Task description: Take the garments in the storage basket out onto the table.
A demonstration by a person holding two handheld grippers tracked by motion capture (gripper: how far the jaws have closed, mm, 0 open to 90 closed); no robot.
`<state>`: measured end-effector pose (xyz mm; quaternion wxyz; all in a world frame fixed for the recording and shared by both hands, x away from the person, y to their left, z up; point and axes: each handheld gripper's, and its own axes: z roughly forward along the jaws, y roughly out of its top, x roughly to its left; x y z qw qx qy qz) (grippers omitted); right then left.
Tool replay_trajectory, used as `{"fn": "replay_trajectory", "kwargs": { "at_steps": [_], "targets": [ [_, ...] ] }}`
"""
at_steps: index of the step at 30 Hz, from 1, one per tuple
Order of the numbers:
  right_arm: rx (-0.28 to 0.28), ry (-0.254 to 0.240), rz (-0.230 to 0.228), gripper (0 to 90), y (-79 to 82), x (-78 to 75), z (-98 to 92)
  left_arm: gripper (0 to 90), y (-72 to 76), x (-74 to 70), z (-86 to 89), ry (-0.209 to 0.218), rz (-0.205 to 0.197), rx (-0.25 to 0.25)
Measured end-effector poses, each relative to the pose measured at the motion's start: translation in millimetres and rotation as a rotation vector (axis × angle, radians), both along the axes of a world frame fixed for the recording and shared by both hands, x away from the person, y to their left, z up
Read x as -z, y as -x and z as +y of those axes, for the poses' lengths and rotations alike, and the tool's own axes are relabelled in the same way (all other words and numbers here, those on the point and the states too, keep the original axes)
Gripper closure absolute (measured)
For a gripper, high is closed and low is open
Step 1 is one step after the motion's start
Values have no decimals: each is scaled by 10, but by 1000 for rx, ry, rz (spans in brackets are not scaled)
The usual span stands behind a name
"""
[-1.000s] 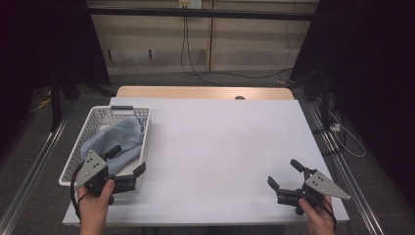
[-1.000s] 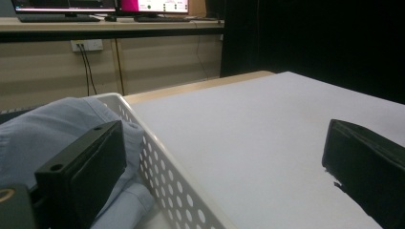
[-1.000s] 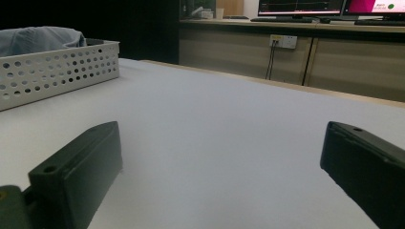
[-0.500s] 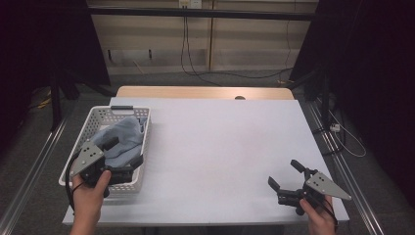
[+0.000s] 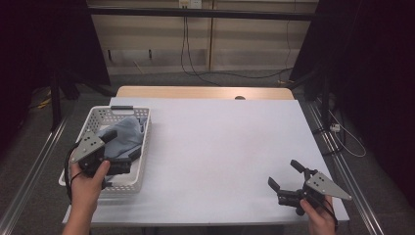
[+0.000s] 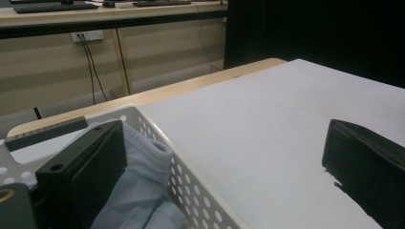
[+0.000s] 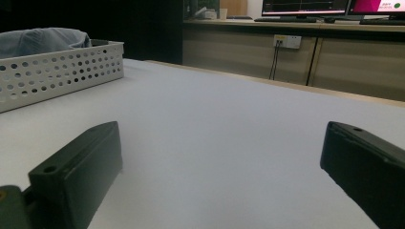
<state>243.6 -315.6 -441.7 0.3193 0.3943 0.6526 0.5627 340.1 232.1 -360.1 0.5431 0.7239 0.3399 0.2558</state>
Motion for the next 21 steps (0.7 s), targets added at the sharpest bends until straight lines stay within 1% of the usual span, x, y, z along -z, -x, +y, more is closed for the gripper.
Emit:
{"fn": "replay_trajectory", "kwargs": {
  "at_steps": [3,8,12,17,19,21],
  "targets": [
    [-2,2,3,0,0,3,1,17,-38,-13,-8,2,3,-2],
    [-7,-2,8,0,-4,10,16,17,-102,-29,-11,-13,6,-4],
    [-13,0,8,1,-5,12,21,17,-146,-42,-11,-14,10,-7],
    [-12,-2,8,1,-6,11,17,18,-205,-55,-3,-36,19,-13],
    [-12,-2,8,1,-6,12,18,18,-218,-56,-3,-35,22,-15],
    [-13,-1,9,2,-6,12,19,17,-258,-60,11,-44,29,-19]
  ]
}}
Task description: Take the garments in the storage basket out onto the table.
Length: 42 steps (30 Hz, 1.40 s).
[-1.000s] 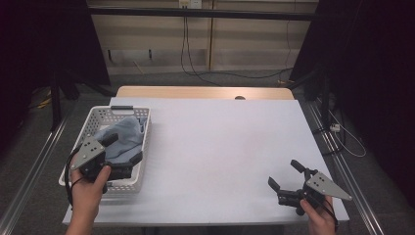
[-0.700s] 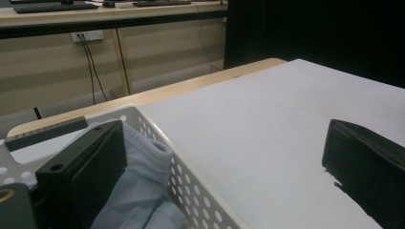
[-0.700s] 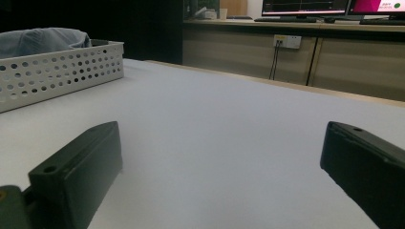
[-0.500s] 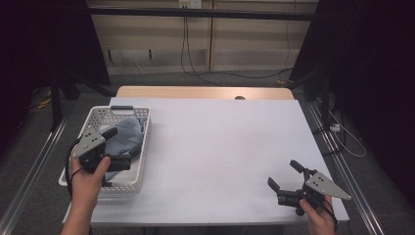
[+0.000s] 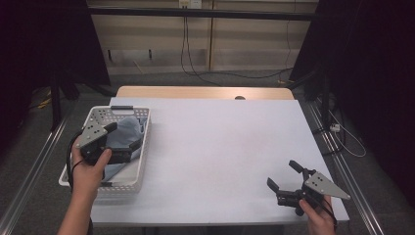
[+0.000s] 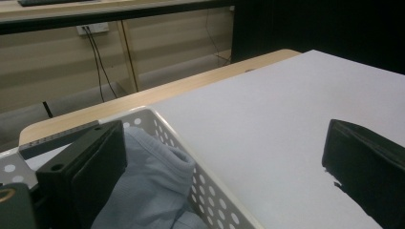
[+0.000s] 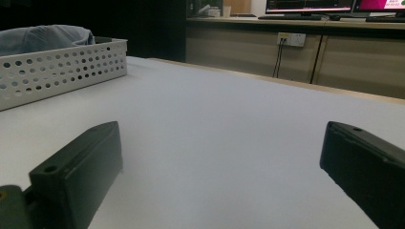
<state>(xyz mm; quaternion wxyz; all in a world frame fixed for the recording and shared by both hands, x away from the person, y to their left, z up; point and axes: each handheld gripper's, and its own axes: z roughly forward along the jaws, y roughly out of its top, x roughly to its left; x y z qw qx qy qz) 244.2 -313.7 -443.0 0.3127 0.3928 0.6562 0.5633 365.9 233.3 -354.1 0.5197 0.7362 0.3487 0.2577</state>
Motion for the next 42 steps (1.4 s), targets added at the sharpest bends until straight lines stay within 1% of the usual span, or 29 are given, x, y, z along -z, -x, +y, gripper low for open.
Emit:
{"fn": "replay_trajectory", "kwargs": {
  "at_steps": [7,8,10,11,13,16,18,20,27,29,33,37,38,40,42],
  "targets": [
    [-6,3,-2,1,-4,4,3,18,-94,0,35,-9,17,-11],
    [-5,2,-1,2,-3,4,3,18,-112,4,42,-1,20,-16],
    [-5,2,1,3,-4,6,0,18,-134,9,53,1,27,-21],
    [-5,3,1,3,-5,6,-2,18,-146,10,64,-6,28,-24],
    [-5,1,1,4,-5,7,-3,18,-168,19,83,13,36,-26],
    [-4,3,2,5,-8,10,-3,18,-206,25,112,-9,39,-38],
    [-5,2,3,5,-9,11,0,18,-232,32,135,13,47,-45],
    [-6,2,2,5,-10,11,1,18,-256,36,152,13,51,-48],
    [-7,0,3,5,-10,12,1,19,-336,56,189,-15,67,-67],
    [-7,-1,3,5,-11,13,-2,19,-359,67,200,-17,71,-66],
    [-7,-3,3,5,-8,11,0,20,-401,89,211,-40,79,-66],
    [-9,-1,5,5,-10,14,1,20,-438,109,223,-39,87,-70],
    [-9,-2,5,5,-11,15,1,20,-443,110,228,-47,89,-67],
    [-10,-1,6,5,-14,18,3,20,-455,120,226,-46,92,-66],
    [-11,0,8,5,-15,20,6,20,-467,125,233,-54,94,-64]
  ]
}}
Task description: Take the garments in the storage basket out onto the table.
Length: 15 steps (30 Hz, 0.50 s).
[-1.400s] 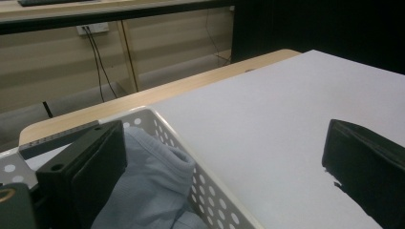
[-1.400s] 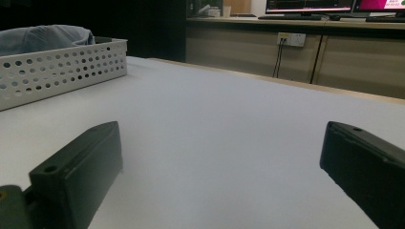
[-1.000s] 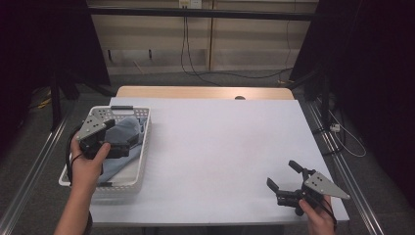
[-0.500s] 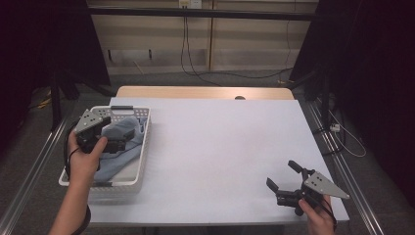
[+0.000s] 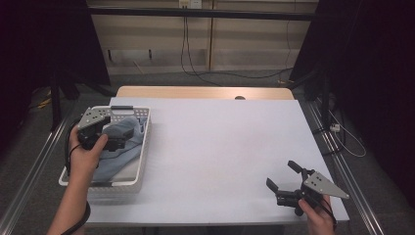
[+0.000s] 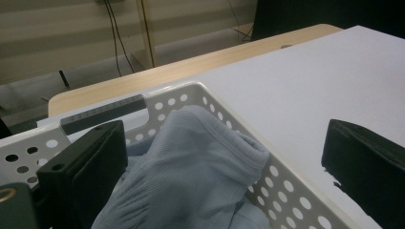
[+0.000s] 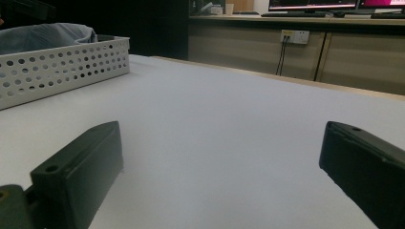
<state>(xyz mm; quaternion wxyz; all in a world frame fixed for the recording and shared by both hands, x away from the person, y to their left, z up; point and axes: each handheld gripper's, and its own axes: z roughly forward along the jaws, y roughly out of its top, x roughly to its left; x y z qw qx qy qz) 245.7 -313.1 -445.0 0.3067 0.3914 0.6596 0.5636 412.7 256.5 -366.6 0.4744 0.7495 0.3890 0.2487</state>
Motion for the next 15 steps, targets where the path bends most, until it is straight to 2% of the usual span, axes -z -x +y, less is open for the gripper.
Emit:
{"fn": "replay_trajectory", "kwargs": {
  "at_steps": [8,15],
  "targets": [
    [-1,-1,-1,5,2,-2,1,21,-35,5,23,-11,14,-4],
    [-4,-1,-2,5,3,-3,-1,23,-73,14,56,-41,31,-21]
  ]
}}
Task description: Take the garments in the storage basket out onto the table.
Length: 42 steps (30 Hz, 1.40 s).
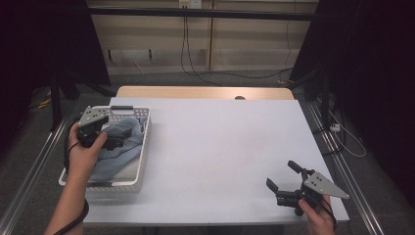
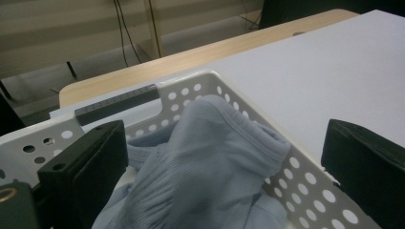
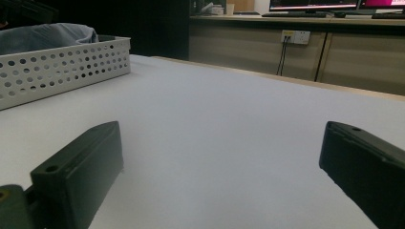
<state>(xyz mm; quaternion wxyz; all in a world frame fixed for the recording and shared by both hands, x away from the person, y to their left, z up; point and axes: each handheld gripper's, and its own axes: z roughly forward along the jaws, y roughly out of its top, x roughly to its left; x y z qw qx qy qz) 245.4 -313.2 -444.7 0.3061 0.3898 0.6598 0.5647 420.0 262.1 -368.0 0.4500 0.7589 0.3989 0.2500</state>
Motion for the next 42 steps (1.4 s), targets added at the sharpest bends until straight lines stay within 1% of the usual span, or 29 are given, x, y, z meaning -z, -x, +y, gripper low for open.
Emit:
{"fn": "replay_trajectory", "kwargs": {
  "at_steps": [4,7,8,10,15,19,22,24,27,29,30,32,34,36,42],
  "targets": [
    [-6,3,1,5,-2,2,11,23,-25,10,11,-6,9,-2],
    [-9,6,2,5,-1,1,17,25,-41,21,22,-28,19,-3],
    [-11,8,0,5,0,2,15,25,-46,27,30,-19,22,-5],
    [-12,9,1,5,1,4,12,25,-55,33,46,-20,26,-16],
    [-9,8,3,5,-2,5,8,26,-99,54,108,-54,50,-20],
    [-15,11,5,5,-8,11,21,26,-125,71,169,-62,62,-32],
    [-21,12,8,5,-8,14,31,26,-139,78,177,-60,70,-25],
    [-20,13,8,5,-8,14,33,26,-156,84,165,-58,78,-19],
    [-20,14,7,5,-9,12,32,27,-192,94,134,-85,92,-3],
    [-20,13,8,5,-9,14,30,28,-213,106,114,-87,104,5],
    [-19,14,9,5,-9,15,29,28,-228,113,102,-100,106,6],
    [-18,12,10,5,-6,15,26,29,-246,126,85,-104,116,16],
    [-18,11,9,5,-6,16,21,29,-268,146,67,-115,116,25],
    [-17,11,11,5,-7,19,16,29,-291,177,48,-116,128,26],
    [-18,9,13,5,-8,18,17,29,-345,247,12,-150,158,37]
  ]
}}
